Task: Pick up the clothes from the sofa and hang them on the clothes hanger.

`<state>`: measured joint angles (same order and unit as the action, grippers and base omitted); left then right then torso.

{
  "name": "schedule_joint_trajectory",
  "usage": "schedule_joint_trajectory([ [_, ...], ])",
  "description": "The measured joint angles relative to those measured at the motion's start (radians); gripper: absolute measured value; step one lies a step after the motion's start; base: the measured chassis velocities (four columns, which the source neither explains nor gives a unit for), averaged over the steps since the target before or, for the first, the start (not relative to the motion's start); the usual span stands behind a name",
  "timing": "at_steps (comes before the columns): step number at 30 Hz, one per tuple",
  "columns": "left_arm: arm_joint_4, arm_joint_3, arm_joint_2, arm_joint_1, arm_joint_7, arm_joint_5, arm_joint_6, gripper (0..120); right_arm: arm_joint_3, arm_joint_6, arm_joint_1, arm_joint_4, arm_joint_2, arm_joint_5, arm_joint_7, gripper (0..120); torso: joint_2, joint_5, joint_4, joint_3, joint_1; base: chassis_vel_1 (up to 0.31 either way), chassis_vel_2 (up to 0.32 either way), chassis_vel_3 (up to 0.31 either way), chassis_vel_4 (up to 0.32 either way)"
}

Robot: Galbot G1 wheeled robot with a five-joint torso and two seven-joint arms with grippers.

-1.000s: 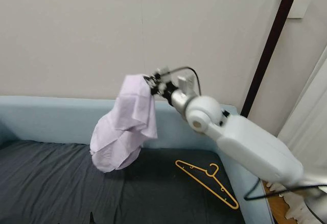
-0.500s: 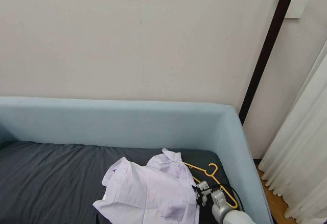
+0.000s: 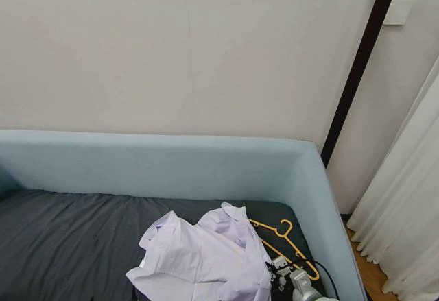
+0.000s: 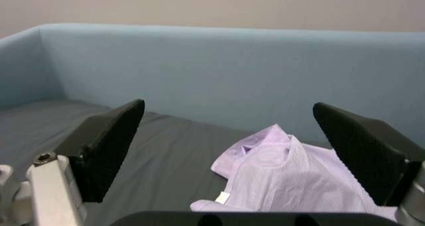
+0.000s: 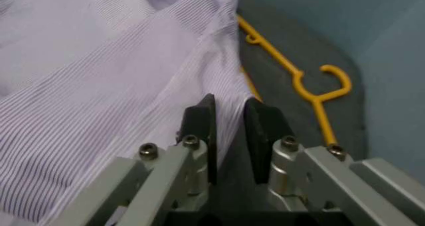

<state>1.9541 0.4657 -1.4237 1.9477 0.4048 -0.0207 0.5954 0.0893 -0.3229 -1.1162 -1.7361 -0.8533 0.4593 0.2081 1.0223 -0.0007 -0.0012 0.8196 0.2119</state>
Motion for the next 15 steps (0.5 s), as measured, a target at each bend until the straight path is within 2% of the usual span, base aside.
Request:
schedule_joint_trajectory([
  [1,0.0,0.001,0.003,0.0,0.0,0.0,0.0,100,-0.016,-0.007,-0.011,-0.017,0.006,-0.009,0.007,25,0.0,-0.0002,-0.0001,0.0,0.0,0.0,0.0,0.0,0.0],
  [4,0.001,0.001,0.006,0.001,0.0,0.0,0.0,100,-0.053,-0.027,-0.037,-0.062,0.022,-0.019,0.018,32,0.0,0.0,-0.0003,0.0,0.0,0.0,0.0,0.0,0.0],
  [8,0.004,0.001,0.008,0.005,0.0,0.001,0.001,100,-0.115,-0.068,-0.08,-0.146,0.062,-0.028,0.037,50,0.0,-0.0001,-0.0003,0.0,0.0,0.0,0.0,0.0,0.0],
  [9,0.004,0.001,0.008,0.005,0.0,0.001,0.001,100,-0.115,-0.068,-0.08,-0.146,0.062,-0.028,0.037,50,0.0,-0.0001,-0.0003,0.0,0.0,0.0,0.0,0.0,0.0],
  [10,0.004,0.0,0.008,0.006,0.0,0.002,0.001,100,-0.12,-0.074,-0.082,-0.163,0.07,-0.022,0.038,54,0.0,-0.0002,-0.0004,0.0,0.0,0.0,0.0,0.0,0.0],
  [11,0.002,-0.004,0.002,0.008,0.0,0.012,0.002,100,-0.084,-0.081,-0.028,-0.176,0.074,0.018,0.041,68,0.0,-0.0001,-0.0002,0.0,0.0,0.0,0.0,0.0,0.0],
  [12,0.001,-0.008,-0.002,0.016,0.0,0.024,0.005,100,-0.025,-0.092,0.046,-0.153,0.062,0.064,0.041,77,0.0,-0.0001,-0.0001,0.0,0.0,0.0,0.0,0.0,0.0],
  [14,0.001,-0.008,-0.002,0.018,0.0,0.026,0.006,100,-0.013,-0.093,0.063,-0.144,0.059,0.071,0.04,79,0.0,-0.0001,0.0,0.0,0.0,0.0,0.0,0.0,0.0],
  [15,-0.001,-0.01,-0.002,0.026,0.0,0.037,0.011,100,0.03,-0.095,0.125,-0.103,0.044,0.094,0.035,85,0.0,0.0,0.0004,0.0,0.0,0.0,0.0,0.0,0.0],
])
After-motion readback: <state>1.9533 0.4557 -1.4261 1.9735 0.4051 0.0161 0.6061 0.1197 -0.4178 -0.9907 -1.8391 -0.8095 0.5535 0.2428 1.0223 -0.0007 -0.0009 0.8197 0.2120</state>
